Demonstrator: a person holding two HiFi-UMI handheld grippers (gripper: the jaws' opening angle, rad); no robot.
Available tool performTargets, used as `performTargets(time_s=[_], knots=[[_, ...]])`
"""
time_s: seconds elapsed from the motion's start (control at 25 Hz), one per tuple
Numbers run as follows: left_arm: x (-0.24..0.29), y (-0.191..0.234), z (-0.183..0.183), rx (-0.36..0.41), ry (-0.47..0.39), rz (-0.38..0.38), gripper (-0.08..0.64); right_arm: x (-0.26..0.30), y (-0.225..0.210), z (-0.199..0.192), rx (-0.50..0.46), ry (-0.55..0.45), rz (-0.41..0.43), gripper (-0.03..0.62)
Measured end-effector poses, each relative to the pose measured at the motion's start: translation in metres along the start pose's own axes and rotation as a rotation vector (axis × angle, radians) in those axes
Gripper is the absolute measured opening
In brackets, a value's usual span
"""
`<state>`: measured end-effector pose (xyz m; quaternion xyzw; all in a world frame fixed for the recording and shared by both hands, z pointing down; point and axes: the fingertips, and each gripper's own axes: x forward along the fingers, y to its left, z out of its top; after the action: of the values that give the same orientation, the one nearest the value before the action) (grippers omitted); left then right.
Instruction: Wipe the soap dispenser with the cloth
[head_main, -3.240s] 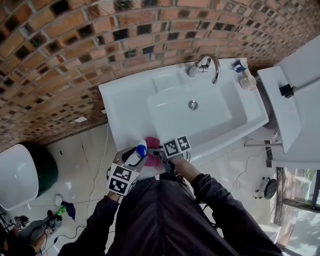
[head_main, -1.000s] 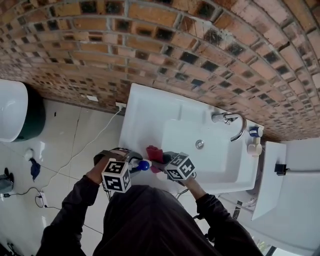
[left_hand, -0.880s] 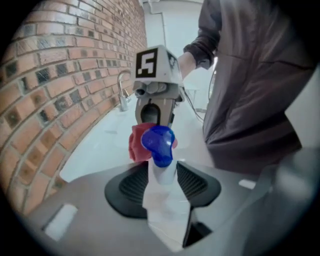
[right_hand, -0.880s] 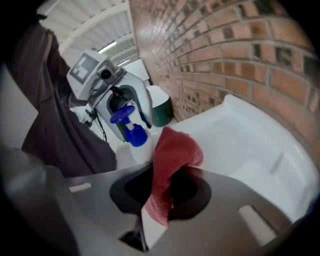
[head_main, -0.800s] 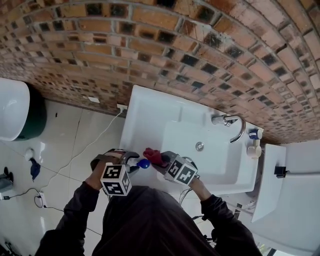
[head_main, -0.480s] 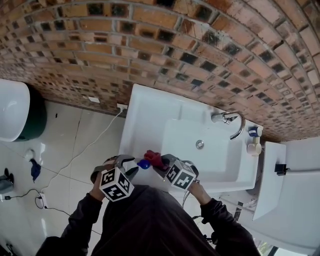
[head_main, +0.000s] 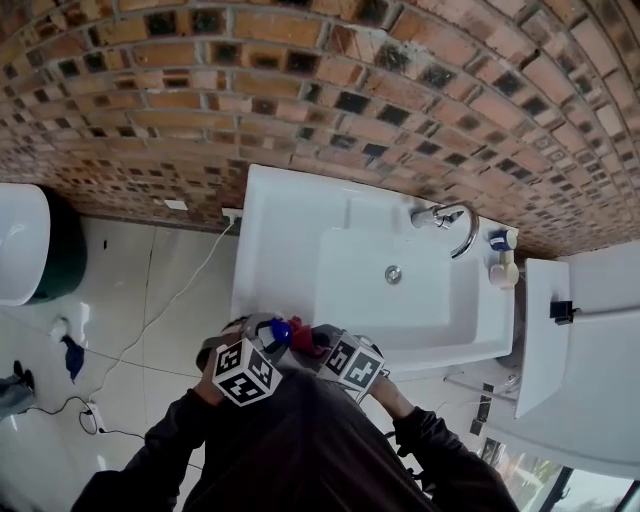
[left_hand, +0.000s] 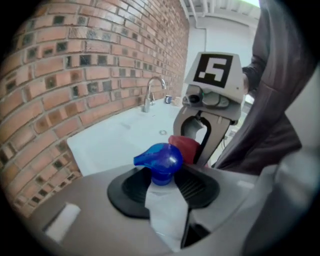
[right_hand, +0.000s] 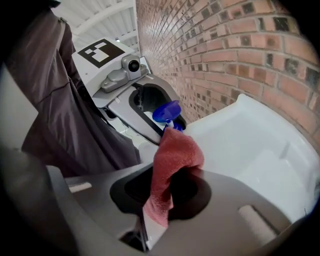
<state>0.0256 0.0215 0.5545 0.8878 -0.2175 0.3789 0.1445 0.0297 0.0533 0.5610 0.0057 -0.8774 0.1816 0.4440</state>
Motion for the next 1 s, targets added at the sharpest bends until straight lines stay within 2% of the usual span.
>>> performTargets(time_s=[0.08,0.16,0.28,0.4,0.56,0.8,1.0], knots=[[0.001,-0.002,-0.003,0.066,0.009,-0.021,0.153,0.005,0.006,0.0,0.019,-0.014,0.002,0.067],[-0.001,-0.002,-0.005,0.095,0.009,-0.043,0.152,0.003,0.007,0.0,0.043,-0.027,0.001,0.067],[-0.003,0.0,-0.005,0.095,0.01,-0.052,0.144,-0.01,-0.002,0.002,0.092,-0.068,-0.006,0.066],[-0.003,0.0,-0.006,0.095,0.011,-0.042,0.144,-0.024,-0.02,0.006,0.191,-0.155,-0.014,0.067],[-0.003,-0.001,-0.006,0.085,0.009,-0.039,0.144,-0.029,-0.035,0.023,0.323,-0.264,0.072,0.066],[-0.004,-0.001,-0.008,0.063,0.012,-0.044,0.144,0.009,-0.041,0.011,0.392,-0.161,0.198,0.066],[-0.004,0.0,-0.008,0.037,-0.015,-0.046,0.146,0.039,-0.055,-0.01,0.469,-0.095,0.227,0.066]])
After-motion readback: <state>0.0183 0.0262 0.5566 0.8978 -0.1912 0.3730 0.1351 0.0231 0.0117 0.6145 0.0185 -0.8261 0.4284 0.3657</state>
